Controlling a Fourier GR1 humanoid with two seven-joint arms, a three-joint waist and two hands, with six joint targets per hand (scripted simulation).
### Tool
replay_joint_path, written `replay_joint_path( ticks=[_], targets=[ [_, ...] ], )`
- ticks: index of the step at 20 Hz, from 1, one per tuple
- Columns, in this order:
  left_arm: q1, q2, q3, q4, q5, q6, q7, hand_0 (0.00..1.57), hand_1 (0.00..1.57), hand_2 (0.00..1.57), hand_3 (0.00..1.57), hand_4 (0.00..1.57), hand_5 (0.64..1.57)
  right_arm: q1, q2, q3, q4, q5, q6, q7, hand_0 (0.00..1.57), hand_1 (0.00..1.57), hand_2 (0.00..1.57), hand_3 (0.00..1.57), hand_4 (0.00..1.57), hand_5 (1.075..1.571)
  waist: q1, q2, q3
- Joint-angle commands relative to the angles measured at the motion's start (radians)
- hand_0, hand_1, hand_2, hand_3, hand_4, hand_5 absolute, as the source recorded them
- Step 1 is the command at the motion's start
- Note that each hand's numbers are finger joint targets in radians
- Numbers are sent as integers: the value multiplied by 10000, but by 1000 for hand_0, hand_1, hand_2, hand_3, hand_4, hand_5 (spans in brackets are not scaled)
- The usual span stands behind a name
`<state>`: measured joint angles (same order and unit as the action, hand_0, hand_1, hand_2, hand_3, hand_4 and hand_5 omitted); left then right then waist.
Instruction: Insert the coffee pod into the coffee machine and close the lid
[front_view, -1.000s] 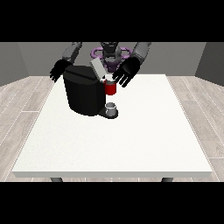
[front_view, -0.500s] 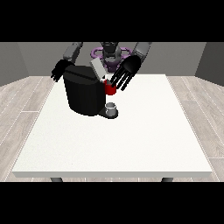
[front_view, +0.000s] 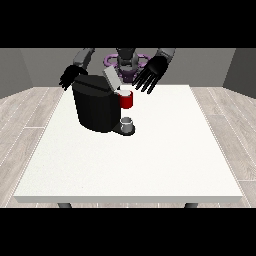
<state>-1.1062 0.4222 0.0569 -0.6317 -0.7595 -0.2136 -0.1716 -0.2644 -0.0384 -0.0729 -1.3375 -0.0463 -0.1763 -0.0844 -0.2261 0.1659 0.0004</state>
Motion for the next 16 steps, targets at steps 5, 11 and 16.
replay_joint_path(
  ticks=[5,11,16],
  targets=[
    [1038,-1086,1130,-267,1375,253,93,0,0,0,0,0,1571,607,-385,-567,241,-375,219,-146,0,0,0,0,430,1571,742,-1054,-7],
    [2486,-2292,2580,-238,3433,-86,-469,0,0,0,0,237,1571,1376,-687,-652,-12,-461,415,266,0,0,0,0,488,1571,1468,-2770,-22],
    [3601,-3182,2679,-554,3962,36,-746,0,0,0,0,0,1571,1781,-502,-82,-167,25,463,-142,0,0,0,0,390,1571,2197,-3509,-8]
  ],
)
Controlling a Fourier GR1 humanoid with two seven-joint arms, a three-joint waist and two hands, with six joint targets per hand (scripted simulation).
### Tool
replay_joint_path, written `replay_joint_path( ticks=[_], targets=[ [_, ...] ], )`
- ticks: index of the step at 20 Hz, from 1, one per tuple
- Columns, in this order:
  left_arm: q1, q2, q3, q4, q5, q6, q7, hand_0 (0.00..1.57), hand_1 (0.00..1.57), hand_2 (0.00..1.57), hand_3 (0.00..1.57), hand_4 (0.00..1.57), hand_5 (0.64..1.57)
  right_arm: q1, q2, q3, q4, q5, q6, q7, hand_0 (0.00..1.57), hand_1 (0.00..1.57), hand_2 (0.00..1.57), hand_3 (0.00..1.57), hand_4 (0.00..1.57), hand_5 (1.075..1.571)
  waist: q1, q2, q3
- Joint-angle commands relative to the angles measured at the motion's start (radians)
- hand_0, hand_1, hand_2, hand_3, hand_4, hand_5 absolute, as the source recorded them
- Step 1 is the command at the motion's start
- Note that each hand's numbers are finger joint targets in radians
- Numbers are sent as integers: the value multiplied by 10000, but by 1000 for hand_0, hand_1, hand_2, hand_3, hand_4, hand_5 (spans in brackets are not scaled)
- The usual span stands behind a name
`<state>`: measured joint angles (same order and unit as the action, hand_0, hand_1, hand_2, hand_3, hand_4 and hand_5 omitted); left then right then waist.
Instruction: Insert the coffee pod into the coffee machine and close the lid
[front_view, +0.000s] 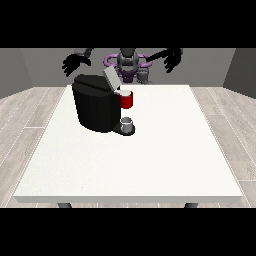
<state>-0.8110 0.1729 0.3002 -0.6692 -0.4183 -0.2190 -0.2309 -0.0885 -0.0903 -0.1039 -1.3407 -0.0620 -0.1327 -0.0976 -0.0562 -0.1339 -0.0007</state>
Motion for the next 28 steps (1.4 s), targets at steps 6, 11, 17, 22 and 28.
replay_joint_path(
  ticks=[6,11,17,22,28],
  targets=[
    [1807,-451,801,-213,1396,-563,-111,0,0,0,0,90,1571,-174,-554,602,-1346,-117,1010,1045,0,0,0,0,0,1571,632,-1275,2],
    [2179,-1173,548,-878,1860,-841,462,0,0,0,0,0,1571,-823,-679,420,-1153,-194,1064,1208,0,0,0,0,0,1571,1564,-1251,10],
    [3263,-1705,108,-1854,2422,-782,71,0,0,0,0,27,1571,-1138,-1171,435,-847,20,1691,772,0,0,0,0,137,1571,2058,-841,11],
    [4104,-1714,-564,-3124,3043,-643,706,0,0,0,0,204,1571,-1573,-745,906,-871,183,1655,1511,0,0,0,0,0,1571,1945,-913,10],
    [4331,-1723,-787,-4703,3475,-533,1257,0,0,0,0,0,1571,-2288,-993,166,245,-124,2018,650,0,0,0,0,0,1571,2274,198,12]
  ],
)
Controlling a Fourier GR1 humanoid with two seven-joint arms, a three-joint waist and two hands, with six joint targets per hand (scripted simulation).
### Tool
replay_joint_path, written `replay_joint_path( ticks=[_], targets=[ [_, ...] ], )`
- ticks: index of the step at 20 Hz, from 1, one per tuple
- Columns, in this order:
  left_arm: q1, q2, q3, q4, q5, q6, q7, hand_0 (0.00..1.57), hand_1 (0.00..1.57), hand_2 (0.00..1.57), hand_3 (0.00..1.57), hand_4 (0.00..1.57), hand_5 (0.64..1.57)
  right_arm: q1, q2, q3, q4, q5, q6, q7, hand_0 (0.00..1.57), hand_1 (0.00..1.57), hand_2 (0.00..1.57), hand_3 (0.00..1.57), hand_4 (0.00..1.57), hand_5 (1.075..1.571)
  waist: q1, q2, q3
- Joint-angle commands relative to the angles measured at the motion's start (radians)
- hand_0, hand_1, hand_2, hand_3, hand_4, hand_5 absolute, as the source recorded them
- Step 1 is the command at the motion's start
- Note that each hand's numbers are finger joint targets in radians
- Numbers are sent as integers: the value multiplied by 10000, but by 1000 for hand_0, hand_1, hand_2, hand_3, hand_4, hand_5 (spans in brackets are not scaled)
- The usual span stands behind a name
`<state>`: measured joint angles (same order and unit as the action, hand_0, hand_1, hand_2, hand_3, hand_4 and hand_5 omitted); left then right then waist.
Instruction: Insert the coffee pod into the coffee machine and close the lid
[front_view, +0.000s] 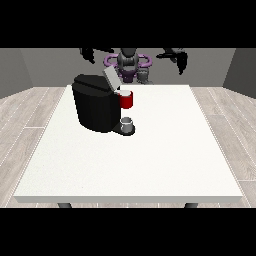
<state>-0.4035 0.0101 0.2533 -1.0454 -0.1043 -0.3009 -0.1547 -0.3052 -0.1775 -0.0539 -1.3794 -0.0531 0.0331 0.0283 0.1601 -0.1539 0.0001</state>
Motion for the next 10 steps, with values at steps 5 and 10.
replay_joint_path(
  ticks=[5,10],
  targets=[
    [481,-95,-521,-1610,807,742,614,0,0,0,0,0,1571,-1187,269,-320,1251,-35,-141,-312,0,0,0,0,0,1571,60,1104,1],
    [1300,201,-600,-2794,877,503,980,0,0,0,0,0,1571,-1693,-185,-570,1838,-126,442,-335,0,0,0,0,0,1571,-151,1260,1]
  ],
)
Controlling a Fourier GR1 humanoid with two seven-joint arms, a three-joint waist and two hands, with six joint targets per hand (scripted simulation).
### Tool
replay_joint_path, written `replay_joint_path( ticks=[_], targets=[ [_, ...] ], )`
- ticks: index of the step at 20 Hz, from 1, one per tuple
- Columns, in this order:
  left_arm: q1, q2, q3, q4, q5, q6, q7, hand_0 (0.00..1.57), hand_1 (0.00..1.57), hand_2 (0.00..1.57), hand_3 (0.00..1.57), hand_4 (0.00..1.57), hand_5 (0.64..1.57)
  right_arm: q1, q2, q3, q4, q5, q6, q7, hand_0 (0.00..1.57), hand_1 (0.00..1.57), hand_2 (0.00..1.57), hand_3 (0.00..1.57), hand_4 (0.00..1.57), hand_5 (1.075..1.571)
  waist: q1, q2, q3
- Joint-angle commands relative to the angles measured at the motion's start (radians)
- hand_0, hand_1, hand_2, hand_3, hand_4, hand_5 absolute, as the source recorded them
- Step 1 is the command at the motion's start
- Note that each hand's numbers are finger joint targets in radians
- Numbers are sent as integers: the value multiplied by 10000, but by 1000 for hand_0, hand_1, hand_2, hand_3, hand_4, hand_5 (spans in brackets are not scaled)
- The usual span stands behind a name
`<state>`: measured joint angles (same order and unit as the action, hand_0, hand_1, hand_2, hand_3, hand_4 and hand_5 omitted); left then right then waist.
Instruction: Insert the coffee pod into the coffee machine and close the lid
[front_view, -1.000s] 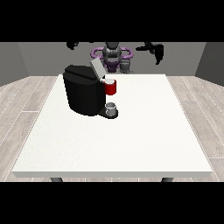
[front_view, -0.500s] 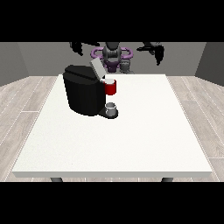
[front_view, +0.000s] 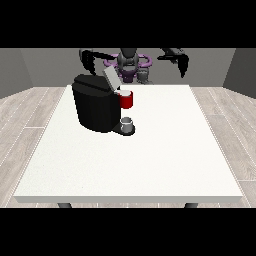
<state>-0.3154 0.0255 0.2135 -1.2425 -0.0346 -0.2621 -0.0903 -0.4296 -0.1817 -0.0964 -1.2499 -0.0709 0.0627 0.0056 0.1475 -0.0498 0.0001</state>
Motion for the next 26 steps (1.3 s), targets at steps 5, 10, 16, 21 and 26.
replay_joint_path(
  ticks=[5,10,16,21,26],
  targets=[
    [870,-179,-698,-1396,32,383,344,0,0,0,0,0,1571,-938,-130,-193,1362,188,172,-421,0,0,0,0,0,1571,28,520,0],
    [722,733,-82,-1142,571,-98,-7,0,0,0,0,0,1571,-1057,425,498,1244,929,-192,-907,0,0,0,0,0,1571,-272,883,-1],
    [884,734,-231,-1682,952,-93,131,0,0,0,0,124,1571,-1721,-115,-126,1999,666,292,-1199,0,0,0,0,40,1571,-156,1126,-1],
    [414,584,-420,-1574,545,463,44,0,0,0,0,0,1571,-2388,377,116,2213,984,-303,-1046,0,0,0,0,0,1571,-6,1677,-2],
    [313,751,-235,-972,529,609,-160,0,0,0,0,0,1571,-2965,701,510,1894,1176,-409,-182,0,0,0,0,0,1571,-274,1419,-4]
  ],
)
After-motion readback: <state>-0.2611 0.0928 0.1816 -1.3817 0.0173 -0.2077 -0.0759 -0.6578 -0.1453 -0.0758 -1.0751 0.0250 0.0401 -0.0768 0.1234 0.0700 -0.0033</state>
